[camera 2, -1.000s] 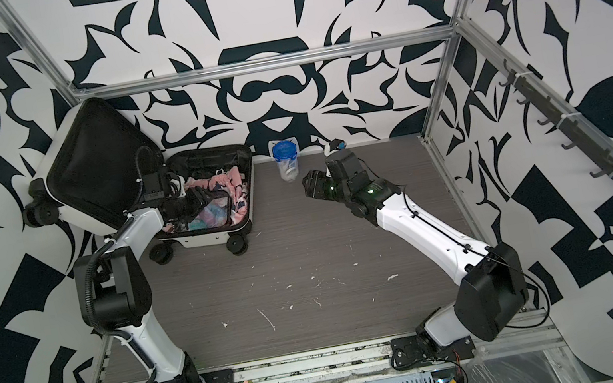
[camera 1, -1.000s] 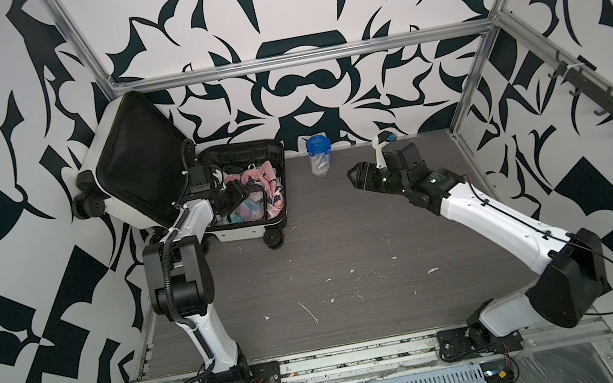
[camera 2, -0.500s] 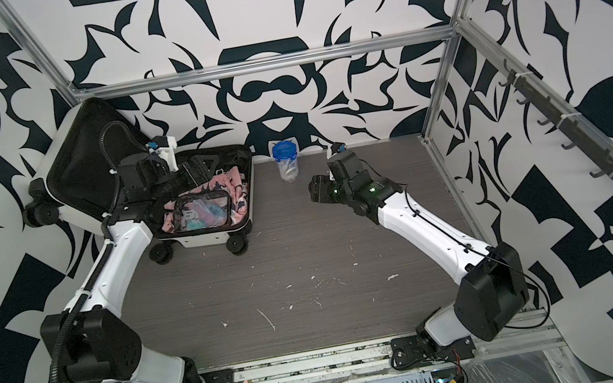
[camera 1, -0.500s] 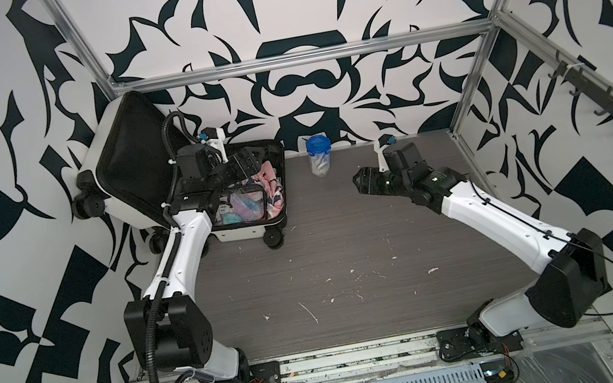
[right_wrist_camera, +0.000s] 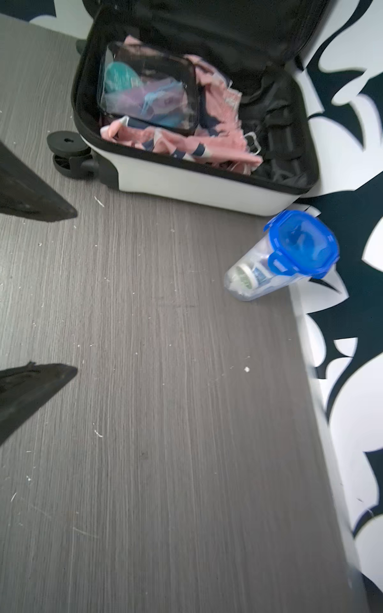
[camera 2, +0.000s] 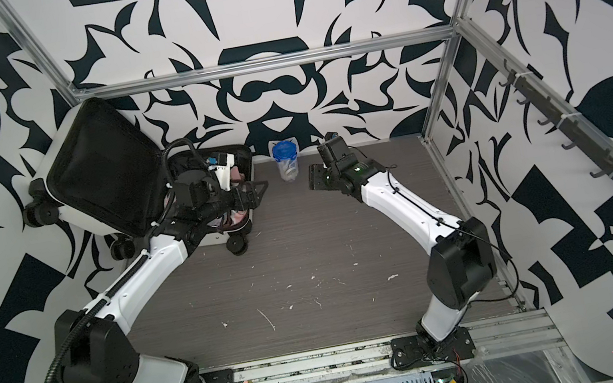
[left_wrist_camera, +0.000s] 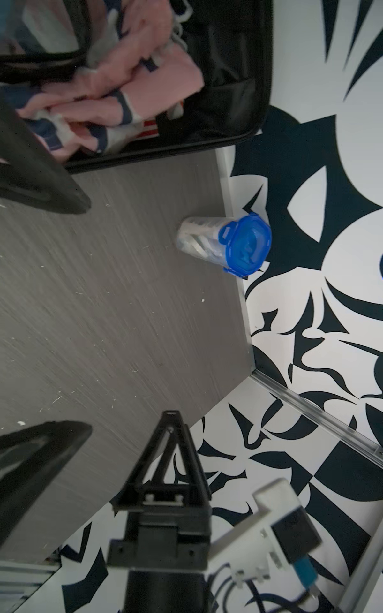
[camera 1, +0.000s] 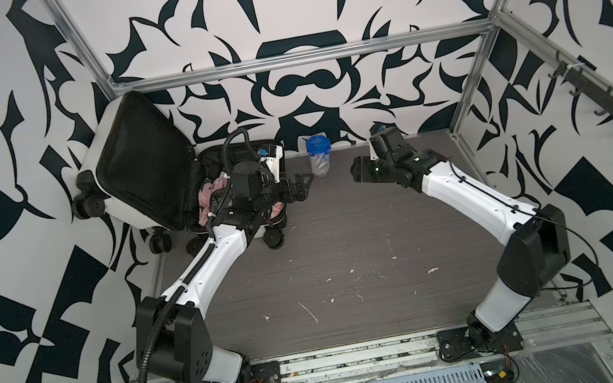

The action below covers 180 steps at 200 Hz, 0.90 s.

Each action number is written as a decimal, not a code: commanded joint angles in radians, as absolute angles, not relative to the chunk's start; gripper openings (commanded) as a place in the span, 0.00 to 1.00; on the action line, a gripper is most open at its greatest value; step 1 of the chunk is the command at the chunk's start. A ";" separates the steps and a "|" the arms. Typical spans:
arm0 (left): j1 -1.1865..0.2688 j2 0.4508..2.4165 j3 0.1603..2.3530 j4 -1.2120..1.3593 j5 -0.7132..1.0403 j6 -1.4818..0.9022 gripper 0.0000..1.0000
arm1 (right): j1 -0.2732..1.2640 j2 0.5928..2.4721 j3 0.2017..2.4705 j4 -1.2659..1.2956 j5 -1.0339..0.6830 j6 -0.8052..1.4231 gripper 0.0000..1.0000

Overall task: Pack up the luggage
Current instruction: 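Reach the left gripper to the blue-capped container while the right gripper draws back, then close the left gripper on the blue-capped container and lift it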

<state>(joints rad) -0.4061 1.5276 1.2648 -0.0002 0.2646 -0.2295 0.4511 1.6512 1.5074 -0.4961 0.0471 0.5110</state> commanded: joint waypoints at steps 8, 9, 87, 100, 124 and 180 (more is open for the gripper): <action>-0.397 1.716 1.528 -0.176 0.243 -0.146 0.99 | 0.453 1.570 1.448 -0.489 0.032 0.519 0.70; -0.397 1.726 1.537 -0.183 0.243 -0.145 0.99 | 0.453 1.567 1.445 -0.486 0.031 0.519 0.70; -0.402 2.038 1.703 -0.082 0.344 -0.061 0.99 | 0.451 1.269 1.126 -0.505 0.038 0.552 0.72; -0.404 2.064 1.701 -0.039 0.354 -0.043 0.99 | 0.451 1.226 1.076 -0.505 0.038 0.572 0.72; -0.411 2.114 1.688 0.053 0.334 -0.019 0.99 | 0.452 1.157 1.005 -0.505 0.036 0.608 0.72; -0.417 2.232 1.709 0.201 0.293 0.006 0.99 | 0.450 1.060 0.945 -0.531 0.043 0.652 0.72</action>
